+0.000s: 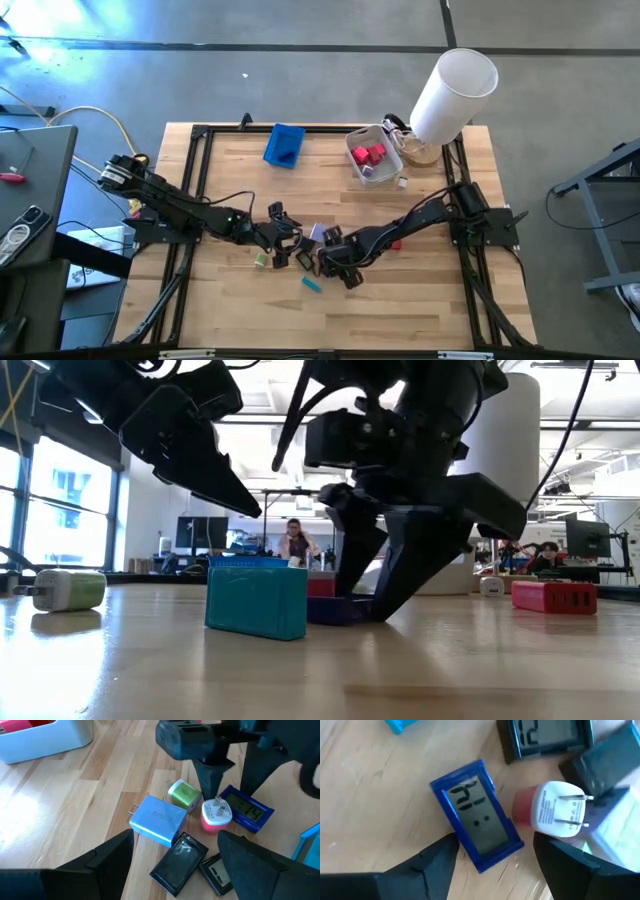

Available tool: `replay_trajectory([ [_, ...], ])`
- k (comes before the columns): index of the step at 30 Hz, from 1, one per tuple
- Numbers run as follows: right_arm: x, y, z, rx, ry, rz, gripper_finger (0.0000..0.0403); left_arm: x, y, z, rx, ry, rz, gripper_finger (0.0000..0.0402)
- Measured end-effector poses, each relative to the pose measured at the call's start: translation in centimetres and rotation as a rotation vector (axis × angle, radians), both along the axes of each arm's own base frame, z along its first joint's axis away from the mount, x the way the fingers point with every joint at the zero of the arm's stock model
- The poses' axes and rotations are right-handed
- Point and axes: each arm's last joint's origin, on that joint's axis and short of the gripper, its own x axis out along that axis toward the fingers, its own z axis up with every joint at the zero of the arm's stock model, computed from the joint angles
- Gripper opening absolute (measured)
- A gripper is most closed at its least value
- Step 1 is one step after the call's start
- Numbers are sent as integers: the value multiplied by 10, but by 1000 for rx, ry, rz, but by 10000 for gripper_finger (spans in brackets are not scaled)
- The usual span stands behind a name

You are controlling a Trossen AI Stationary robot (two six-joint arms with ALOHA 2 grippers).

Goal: Pick & Place Office items
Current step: Put the dark blue digital timer into the blue bin

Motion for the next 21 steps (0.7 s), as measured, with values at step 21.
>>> replay_trajectory([
  [21,6,-5,-7,146,23,-22,248,0,0,0,1,-1,5,280],
])
